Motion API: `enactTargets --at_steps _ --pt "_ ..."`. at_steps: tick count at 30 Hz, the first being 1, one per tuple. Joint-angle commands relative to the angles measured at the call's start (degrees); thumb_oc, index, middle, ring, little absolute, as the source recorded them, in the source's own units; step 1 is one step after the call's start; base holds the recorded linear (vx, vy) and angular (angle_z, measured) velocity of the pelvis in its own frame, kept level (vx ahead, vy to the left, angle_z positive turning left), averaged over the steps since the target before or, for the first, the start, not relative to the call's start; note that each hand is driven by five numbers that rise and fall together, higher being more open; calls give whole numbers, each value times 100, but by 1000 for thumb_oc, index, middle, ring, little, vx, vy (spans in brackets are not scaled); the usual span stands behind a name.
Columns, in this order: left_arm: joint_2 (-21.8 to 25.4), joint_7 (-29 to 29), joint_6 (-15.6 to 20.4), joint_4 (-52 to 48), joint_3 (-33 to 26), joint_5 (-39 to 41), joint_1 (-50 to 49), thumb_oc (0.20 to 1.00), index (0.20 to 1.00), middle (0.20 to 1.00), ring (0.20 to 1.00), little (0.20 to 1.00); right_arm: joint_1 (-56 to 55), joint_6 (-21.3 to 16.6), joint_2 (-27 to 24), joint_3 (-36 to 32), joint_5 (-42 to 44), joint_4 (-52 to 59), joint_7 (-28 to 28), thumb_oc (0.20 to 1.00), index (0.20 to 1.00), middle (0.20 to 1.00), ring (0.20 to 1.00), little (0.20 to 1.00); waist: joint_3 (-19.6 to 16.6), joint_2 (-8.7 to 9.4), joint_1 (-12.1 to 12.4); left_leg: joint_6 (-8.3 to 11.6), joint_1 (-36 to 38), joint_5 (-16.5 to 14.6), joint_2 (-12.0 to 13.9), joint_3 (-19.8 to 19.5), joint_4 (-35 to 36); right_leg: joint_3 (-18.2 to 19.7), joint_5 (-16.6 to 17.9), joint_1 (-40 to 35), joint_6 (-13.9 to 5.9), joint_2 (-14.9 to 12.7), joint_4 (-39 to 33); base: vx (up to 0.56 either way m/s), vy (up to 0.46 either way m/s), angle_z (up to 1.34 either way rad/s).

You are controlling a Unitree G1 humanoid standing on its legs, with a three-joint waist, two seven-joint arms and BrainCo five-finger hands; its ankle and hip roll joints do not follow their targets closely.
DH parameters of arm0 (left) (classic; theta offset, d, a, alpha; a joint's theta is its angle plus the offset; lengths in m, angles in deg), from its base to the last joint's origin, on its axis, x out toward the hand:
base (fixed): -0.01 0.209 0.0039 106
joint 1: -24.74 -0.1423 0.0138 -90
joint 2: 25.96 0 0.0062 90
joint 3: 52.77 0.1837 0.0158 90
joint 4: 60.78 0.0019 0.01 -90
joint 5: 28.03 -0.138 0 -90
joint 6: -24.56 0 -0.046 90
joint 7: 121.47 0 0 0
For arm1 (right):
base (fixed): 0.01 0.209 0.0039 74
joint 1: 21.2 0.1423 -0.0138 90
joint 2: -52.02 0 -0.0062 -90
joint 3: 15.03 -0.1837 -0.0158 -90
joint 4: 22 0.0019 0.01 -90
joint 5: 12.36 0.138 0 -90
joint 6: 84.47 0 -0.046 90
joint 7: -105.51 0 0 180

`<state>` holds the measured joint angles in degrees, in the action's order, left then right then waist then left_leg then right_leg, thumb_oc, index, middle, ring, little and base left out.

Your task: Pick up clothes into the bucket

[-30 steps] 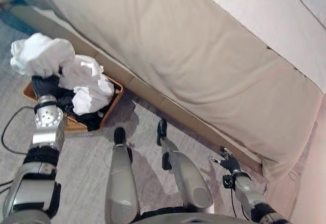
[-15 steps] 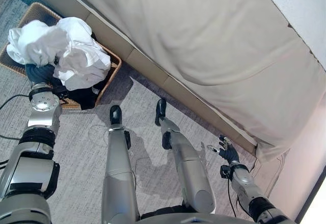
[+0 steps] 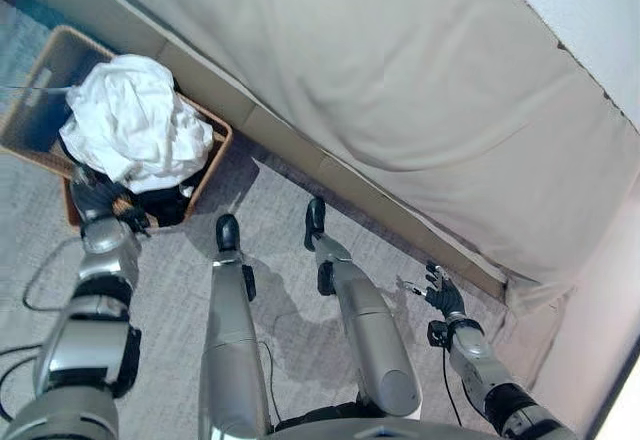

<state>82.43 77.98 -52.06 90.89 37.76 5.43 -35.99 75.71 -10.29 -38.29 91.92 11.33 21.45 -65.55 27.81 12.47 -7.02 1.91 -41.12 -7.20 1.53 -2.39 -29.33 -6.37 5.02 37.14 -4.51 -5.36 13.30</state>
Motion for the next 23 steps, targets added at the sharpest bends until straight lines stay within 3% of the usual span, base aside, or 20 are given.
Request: enactTargets --at_steps 1,3,6,7,8,9,11,12,13,17,23 --pt "39 -130 300 -54 -337 133 -83 1000 1000 1000 1000 1000 6 22 -388 -87 -40 152 154 1000 1000 1000 1000 1000 199 -99 268 96 144 209 -171 -435 47 -86 -304 -387 -279 -239 179 0 0 0" --pt "-399 -358 297 -64 -289 113 -429 1000 1000 1000 1000 1000 67 92 -376 -261 -133 -88 178 1000 1000 1000 1000 1000 199 -337 359 113 682 295 -228 -441 332 -99 -465 -801 -240 -296 290 2 -29 7" --pt "-677 -505 297 -8 -277 121 -605 1000 1000 1000 1000 1000 104 150 -379 -353 -201 -216 178 1000 1000 1000 1000 1000 199 -469 378 132 1123 408 -265 -454 607 -127 -539 -1130 -219 -344 332 33 -59 18" --pt "-966 -710 300 -37 -13 -114 -788 1000 1000 1000 1000 1000 132 191 -356 -436 -273 -446 175 1000 1000 1000 1000 1000 199 -610 384 158 1588 471 -253 -496 849 -160 -648 -1543 -196 -346 378 25 -35 15" --pt "-967 -709 301 -38 -13 -114 -782 1000 1000 1000 1000 1000 137 190 -356 -439 -273 -446 174 1000 1000 1000 1000 1000 199 -608 375 157 1588 509 -262 -502 882 -166 -623 -1541 -197 -355 358 71 -94 20" --pt "-1291 -971 293 -167 394 -533 -1082 1000 1000 1000 1000 1000 155 228 -341 -474 -353 -558 95 1000 1000 1000 1000 1000 151 -750 366 191 2050 598 -238 -529 1162 -198 -706 -1909 -181 -315 365 66 -64 20" --pt "-1578 -1108 303 -196 558 -694 -1356 1000 1000 1000 1000 1000 69 266 -317 -493 -429 -727 4 1000 1000 1000 1000 1000 -93 -858 340 208 2309 713 -220 -528 1436 -234 -721 -2107 -155 -298 291 81 -66 22" --pt "-1582 -1106 302 -200 560 -697 -1364 1000 1000 1000 1000 1000 62 265 -320 -493 -428 -727 4 1000 1000 1000 1000 1000 -90 -859 341 209 2327 718 -219 -528 1451 -235 -719 -2122 -155 -298 283 75 -109 14" --pt "-1855 -1245 311 -167 711 -758 -1567 1000 1000 1000 1000 1000 -7 300 -226 -472 -483 -877 -49 1000 1000 1000 1000 1000 -350 -945 338 235 2606 832 -187 -530 1745 -268 -739 -2361 -134 -221 107 82 -114 7" --pt "-2222 -1398 288 -108 1012 -1024 -1951 1000 1000 1000 1000 1000 -106 343 -83 -368 -624 -1037 -91 1000 1000 1000 1000 1000 -813 -1105 339 243 3059 985 -104 -471 2200 -265 -736 -2780 -98 -37 -293 71 -96 -4" --pt "-2418 -1550 186 319 1204 -1545 -2268 1000 1000 1000 1000 1000 -272 379 49 -306 -748 -1353 -174 1000 1000 1000 1000 1000 -1312 -1203 287 330 3440 1072 33 -296 2476 -358 -710 -3304 -66 98 -787 31 -48 -1"
